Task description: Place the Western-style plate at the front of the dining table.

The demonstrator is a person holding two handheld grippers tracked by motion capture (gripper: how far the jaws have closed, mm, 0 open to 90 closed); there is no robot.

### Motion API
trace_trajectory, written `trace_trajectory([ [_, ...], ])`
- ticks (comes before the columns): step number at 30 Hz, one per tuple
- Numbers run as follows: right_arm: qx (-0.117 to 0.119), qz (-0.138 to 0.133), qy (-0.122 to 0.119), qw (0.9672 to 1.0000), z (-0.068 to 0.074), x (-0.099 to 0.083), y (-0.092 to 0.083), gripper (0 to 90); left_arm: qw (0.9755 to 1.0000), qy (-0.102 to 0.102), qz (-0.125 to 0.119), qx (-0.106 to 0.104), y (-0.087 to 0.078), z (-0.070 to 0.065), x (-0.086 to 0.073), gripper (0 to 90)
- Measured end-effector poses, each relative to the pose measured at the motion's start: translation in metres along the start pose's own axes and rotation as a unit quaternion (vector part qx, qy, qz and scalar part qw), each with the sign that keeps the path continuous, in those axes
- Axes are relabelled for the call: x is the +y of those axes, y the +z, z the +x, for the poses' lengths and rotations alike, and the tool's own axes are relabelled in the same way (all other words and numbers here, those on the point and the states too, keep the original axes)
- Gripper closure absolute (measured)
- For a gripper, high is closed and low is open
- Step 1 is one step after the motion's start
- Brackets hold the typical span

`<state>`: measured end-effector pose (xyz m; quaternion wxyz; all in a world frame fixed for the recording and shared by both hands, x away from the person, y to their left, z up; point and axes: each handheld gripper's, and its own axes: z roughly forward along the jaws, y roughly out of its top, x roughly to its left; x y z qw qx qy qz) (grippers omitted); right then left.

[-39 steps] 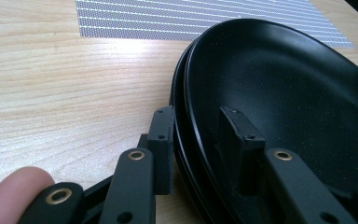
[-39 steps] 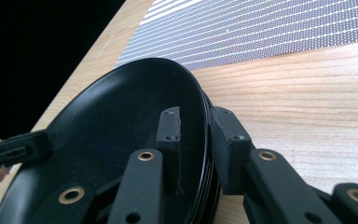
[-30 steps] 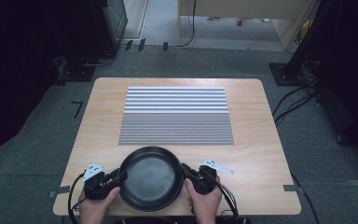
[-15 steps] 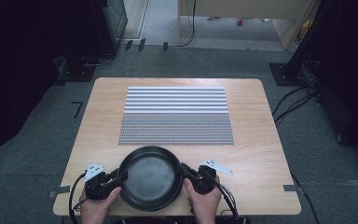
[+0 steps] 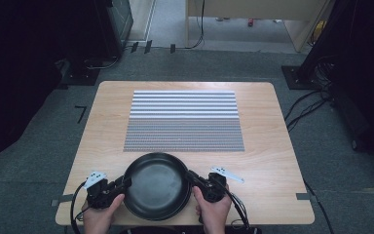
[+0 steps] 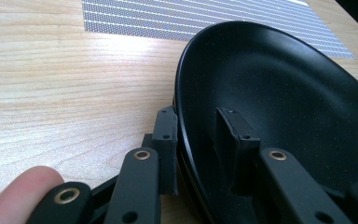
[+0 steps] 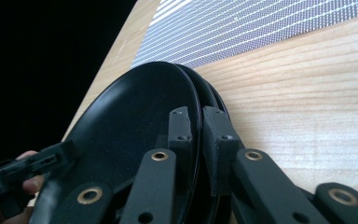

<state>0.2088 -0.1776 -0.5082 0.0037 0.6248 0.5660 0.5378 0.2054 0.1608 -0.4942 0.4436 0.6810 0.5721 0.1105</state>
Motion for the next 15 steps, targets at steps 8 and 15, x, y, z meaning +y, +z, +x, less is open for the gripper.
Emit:
trace_trajectory([
  [8, 0.014, 0.0, 0.021, 0.9997, -0.0043, -0.0019, -0.0022, 83.5, 1.0, 0.001, 0.0, 0.004, 0.0004, -0.0012, 0.0001, 70.3],
  [15, 0.017, 0.002, 0.022, 0.9996, -0.0047, -0.0034, -0.0047, 83.5, 0.9999, 0.009, -0.001, 0.013, 0.0011, -0.004, -0.0003, 69.6],
])
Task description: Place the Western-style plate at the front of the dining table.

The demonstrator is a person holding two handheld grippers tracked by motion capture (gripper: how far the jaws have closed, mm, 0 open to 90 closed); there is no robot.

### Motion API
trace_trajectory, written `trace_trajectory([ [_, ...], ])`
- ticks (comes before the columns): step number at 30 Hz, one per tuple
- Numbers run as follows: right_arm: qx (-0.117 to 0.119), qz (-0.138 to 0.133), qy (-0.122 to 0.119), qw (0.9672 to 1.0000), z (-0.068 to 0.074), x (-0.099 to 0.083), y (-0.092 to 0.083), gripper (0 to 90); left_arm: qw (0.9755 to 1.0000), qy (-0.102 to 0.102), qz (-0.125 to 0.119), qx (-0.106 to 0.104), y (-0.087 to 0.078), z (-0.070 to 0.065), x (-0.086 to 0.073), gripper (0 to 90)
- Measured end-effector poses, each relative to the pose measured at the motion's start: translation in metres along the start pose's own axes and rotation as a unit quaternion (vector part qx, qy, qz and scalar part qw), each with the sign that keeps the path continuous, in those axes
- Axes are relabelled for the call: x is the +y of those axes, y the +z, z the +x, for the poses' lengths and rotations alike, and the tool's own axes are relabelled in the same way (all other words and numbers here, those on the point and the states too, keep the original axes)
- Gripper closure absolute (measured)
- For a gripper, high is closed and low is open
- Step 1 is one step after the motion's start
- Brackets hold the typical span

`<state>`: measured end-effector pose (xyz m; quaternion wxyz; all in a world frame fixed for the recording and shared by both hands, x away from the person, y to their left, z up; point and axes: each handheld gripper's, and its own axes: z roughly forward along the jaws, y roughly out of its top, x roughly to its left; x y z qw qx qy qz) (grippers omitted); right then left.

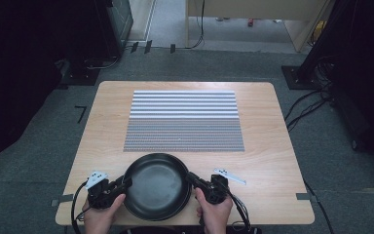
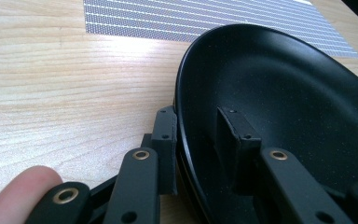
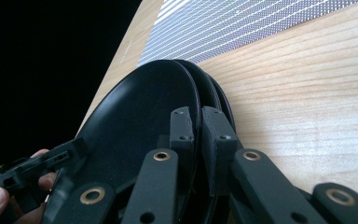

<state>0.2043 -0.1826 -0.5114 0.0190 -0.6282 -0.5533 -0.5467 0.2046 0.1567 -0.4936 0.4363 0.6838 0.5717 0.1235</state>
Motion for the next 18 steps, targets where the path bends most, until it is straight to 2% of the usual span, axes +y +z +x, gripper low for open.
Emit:
trace_trajectory([
  [10, 0.006, -0.001, 0.007, 1.0, -0.0012, -0.0015, -0.0031, 83.4, 0.9997, 0.018, -0.002, 0.018, 0.0018, -0.0065, -0.0007, 66.2],
  [12, 0.009, 0.0, 0.008, 0.9999, -0.0021, -0.0017, -0.0034, 83.0, 0.9994, 0.029, -0.001, 0.021, 0.0023, -0.0079, -0.0009, 64.9],
  [15, 0.019, 0.006, 0.016, 0.9997, -0.0042, -0.0007, -0.0045, 80.0, 0.9994, 0.03, 0.004, 0.015, 0.0018, -0.0065, -0.0001, 63.8],
  [18, 0.028, 0.021, 0.02, 0.9992, -0.0065, 0.0021, -0.0079, 77.6, 0.9998, 0.018, 0.013, -0.003, 0.0, -0.0021, 0.001, 62.9],
])
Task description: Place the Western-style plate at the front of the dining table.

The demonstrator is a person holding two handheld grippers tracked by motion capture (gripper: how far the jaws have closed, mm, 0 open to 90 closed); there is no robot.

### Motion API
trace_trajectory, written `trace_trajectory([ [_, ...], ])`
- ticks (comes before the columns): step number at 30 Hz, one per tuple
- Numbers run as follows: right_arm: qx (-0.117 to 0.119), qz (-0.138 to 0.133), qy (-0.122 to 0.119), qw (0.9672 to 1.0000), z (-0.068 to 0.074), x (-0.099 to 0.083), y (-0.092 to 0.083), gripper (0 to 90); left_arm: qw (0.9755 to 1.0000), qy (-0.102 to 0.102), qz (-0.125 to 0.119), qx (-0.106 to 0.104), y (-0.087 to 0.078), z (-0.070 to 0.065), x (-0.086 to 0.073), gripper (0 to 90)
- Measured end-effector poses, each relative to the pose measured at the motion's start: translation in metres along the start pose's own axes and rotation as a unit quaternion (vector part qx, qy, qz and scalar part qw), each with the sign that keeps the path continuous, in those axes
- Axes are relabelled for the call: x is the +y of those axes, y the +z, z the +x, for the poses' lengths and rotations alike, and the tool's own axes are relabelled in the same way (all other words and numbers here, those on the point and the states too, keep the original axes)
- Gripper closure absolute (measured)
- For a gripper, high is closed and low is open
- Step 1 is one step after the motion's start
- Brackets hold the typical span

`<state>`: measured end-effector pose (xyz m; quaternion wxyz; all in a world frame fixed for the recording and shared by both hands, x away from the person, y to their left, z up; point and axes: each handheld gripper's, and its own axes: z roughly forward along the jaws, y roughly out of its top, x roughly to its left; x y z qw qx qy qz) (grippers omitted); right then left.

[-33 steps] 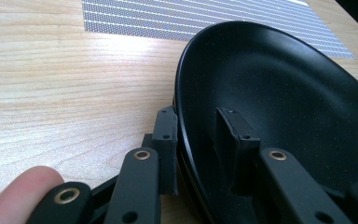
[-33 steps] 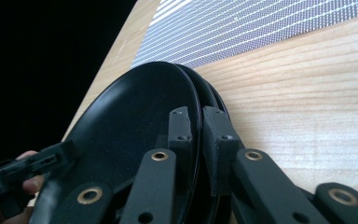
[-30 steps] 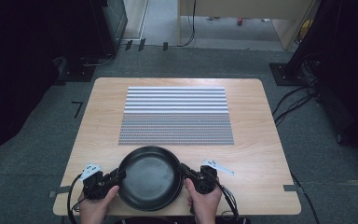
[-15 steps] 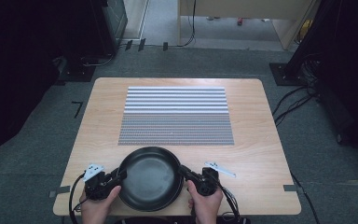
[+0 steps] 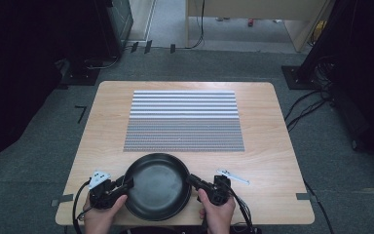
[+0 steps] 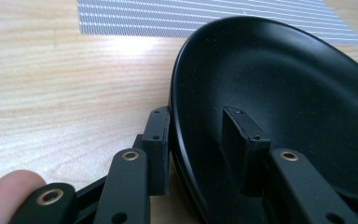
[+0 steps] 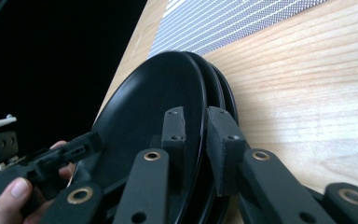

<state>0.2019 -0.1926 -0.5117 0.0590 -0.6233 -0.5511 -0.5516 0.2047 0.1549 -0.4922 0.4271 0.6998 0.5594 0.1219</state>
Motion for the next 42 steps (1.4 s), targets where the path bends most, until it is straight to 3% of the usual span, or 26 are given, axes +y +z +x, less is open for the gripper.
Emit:
trace_trajectory([
  [6, 0.006, 0.012, 0.001, 0.9999, -0.001, 0.0, -0.005, 77.9, 0.9993, -0.021, 0.011, -0.028, -0.004, 0.007, 0.001, 62.7],
  [14, -0.002, 0.005, -0.001, 1.0, 0.0, 0.0, -0.001, 79.6, 0.9993, -0.025, 0.017, -0.025, -0.003, 0.007, 0.0, 64.9],
  [17, -0.034, 0.0, -0.03, 0.999, 0.009, 0.0, 0.003, 79.1, 0.9993, -0.026, 0.015, -0.021, -0.002, 0.006, -0.001, 64.7],
  [27, -0.073, -0.003, -0.078, 0.9943, 0.021, 0.001, 0.013, 77.4, 0.9995, -0.029, 0.005, -0.013, -0.003, 0.004, -0.001, 66.1],
  [30, -0.075, -0.004, -0.076, 0.9943, 0.021, 0.002, 0.015, 78.2, 0.9994, -0.031, 0.004, -0.013, -0.004, 0.005, -0.001, 66.3],
  [32, -0.069, -0.001, -0.062, 0.9957, 0.02, 0.004, 0.018, 78.2, 0.9992, -0.036, 0.003, -0.015, -0.004, 0.005, -0.001, 66.5],
  [33, -0.055, 0.016, -0.029, 0.9979, 0.015, 0.005, 0.022, 78.9, 0.999, -0.042, 0.001, -0.018, -0.004, 0.007, -0.001, 67.6],
  [34, -0.055, 0.016, -0.029, 0.9979, 0.015, 0.005, 0.022, 78.9, 0.9988, -0.045, -0.002, -0.02, -0.004, 0.008, -0.001, 67.6],
  [35, -0.049, 0.018, -0.015, 0.9985, 0.012, 0.005, 0.024, 83.3, 0.9985, -0.05, -0.003, -0.023, -0.005, 0.009, -0.001, 69.0],
  [42, -0.043, 0.014, -0.001, 0.999, 0.008, 0.007, 0.025, 86.1, 0.9977, -0.059, -0.005, -0.034, -0.004, 0.012, -0.002, 70.1],
])
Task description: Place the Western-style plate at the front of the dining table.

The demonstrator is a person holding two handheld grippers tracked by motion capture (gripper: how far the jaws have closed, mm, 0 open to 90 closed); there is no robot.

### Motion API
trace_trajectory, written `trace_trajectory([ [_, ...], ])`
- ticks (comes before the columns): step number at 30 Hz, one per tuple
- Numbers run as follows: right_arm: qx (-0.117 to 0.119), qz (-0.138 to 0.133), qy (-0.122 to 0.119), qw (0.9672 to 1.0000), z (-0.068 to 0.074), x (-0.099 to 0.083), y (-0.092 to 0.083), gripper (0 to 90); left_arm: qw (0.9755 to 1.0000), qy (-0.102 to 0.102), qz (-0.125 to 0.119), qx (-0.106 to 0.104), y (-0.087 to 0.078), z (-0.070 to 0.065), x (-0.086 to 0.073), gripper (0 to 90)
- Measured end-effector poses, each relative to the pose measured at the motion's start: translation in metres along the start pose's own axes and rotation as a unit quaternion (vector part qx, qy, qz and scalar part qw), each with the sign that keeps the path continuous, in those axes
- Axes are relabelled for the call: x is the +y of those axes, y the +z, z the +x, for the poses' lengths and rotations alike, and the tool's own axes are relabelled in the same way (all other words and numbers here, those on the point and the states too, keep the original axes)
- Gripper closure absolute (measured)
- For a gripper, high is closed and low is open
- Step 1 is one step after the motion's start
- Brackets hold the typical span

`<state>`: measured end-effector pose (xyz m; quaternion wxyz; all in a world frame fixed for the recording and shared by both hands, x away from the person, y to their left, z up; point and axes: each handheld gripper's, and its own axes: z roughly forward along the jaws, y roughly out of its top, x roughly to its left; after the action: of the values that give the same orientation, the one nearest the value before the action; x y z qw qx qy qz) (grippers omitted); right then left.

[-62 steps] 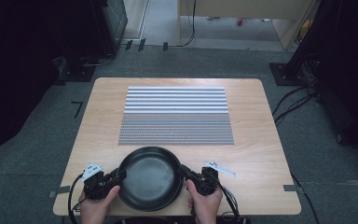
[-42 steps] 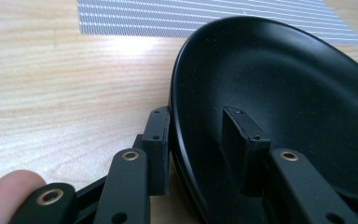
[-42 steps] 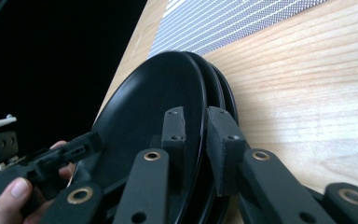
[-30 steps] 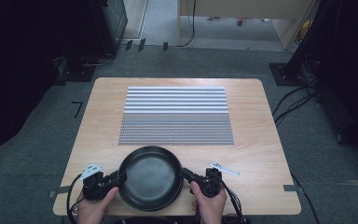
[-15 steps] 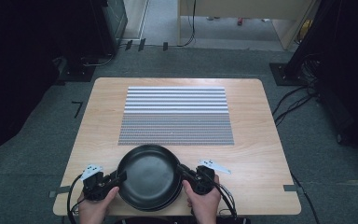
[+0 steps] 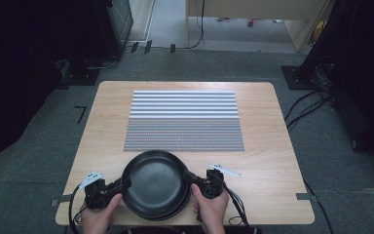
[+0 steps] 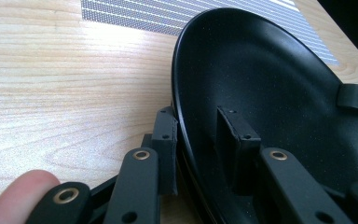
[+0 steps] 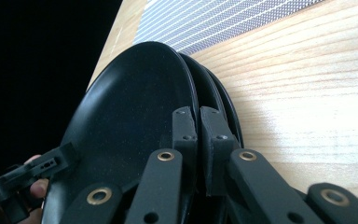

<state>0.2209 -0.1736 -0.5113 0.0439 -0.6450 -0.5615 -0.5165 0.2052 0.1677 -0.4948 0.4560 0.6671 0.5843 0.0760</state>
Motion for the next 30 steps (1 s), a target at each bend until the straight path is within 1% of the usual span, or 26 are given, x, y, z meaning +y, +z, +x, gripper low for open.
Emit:
trace_trajectory([
  [1, 0.002, -0.007, 0.007, 1.0, -0.001, -0.001, 0.0, 86.2, 1.0, -0.002, 0.001, -0.005, 0.0, 0.001, 0.0, 70.9],
  [2, 0.002, -0.007, 0.007, 1.0, -0.001, -0.001, 0.0, 86.2, 1.0, -0.002, 0.001, -0.005, 0.0, 0.001, 0.0, 71.1],
  [6, 0.017, -0.014, 0.024, 0.9995, -0.004, -0.002, 0.0, 86.3, 0.9999, -0.006, -0.003, -0.013, -0.001, 0.004, 0.0, 72.0],
  [8, 0.022, -0.015, 0.025, 0.9993, -0.003, -0.002, 0.0, 86.4, 0.9998, -0.009, -0.008, -0.015, -0.003, 0.005, 0.001, 72.8],
  [9, 0.029, -0.017, 0.021, 0.9992, -0.003, -0.001, -0.001, 86.4, 0.9997, -0.012, -0.012, -0.017, -0.004, 0.005, 0.001, 73.8],
  [12, 0.03, -0.017, 0.018, 0.9993, -0.002, -0.001, -0.001, 86.5, 0.9996, -0.018, -0.014, -0.019, -0.005, 0.007, 0.002, 74.4],
  [15, 0.03, -0.014, 0.019, 0.9993, -0.002, -0.001, 0.0, 86.5, 0.9995, -0.016, -0.019, -0.017, -0.006, 0.005, 0.003, 75.0],
  [16, 0.031, -0.013, 0.019, 0.9992, -0.002, -0.001, 0.0, 86.6, 0.9995, -0.016, -0.022, -0.016, -0.007, 0.005, 0.004, 75.0],
  [18, 0.039, -0.014, 0.024, 0.9988, -0.002, 0.0, -0.002, 86.5, 0.9991, -0.019, -0.031, -0.02, -0.009, 0.003, 0.005, 76.1],
  [19, 0.039, -0.014, 0.024, 0.9988, -0.002, 0.0, -0.002, 86.5, 0.9988, -0.022, -0.037, -0.022, -0.01, 0.003, 0.006, 76.1],
  [21, 0.048, -0.015, 0.025, 0.9984, 0.0, 0.004, -0.003, 86.6, 0.9982, -0.025, -0.049, -0.023, -0.013, 0.0, 0.009, 77.0],
  [25, 0.048, -0.015, 0.021, 0.9985, 0.002, 0.009, -0.005, 86.6, 0.9978, -0.028, -0.055, -0.022, -0.014, -0.004, 0.015, 77.3],
  [26, 0.047, -0.014, 0.019, 0.9986, 0.003, 0.012, -0.005, 86.6, 0.9979, -0.027, -0.055, -0.023, -0.014, -0.004, 0.016, 77.4],
  [27, 0.049, -0.015, 0.017, 0.9986, 0.005, 0.016, -0.006, 86.6, 0.9976, -0.03, -0.059, -0.023, -0.014, -0.006, 0.02, 77.3],
  [28, 0.049, -0.015, 0.016, 0.9986, 0.006, 0.019, -0.006, 86.6, 0.9976, -0.03, -0.059, -0.023, -0.014, -0.006, 0.02, 77.4],
  [29, 0.048, -0.014, 0.015, 0.9986, 0.008, 0.022, -0.007, 86.6, 0.9974, -0.033, -0.059, -0.024, -0.013, -0.007, 0.024, 77.4],
  [30, 0.048, -0.014, 0.015, 0.9986, 0.008, 0.022, -0.007, 86.6, 0.9974, -0.033, -0.059, -0.024, -0.013, -0.007, 0.024, 77.5],
])
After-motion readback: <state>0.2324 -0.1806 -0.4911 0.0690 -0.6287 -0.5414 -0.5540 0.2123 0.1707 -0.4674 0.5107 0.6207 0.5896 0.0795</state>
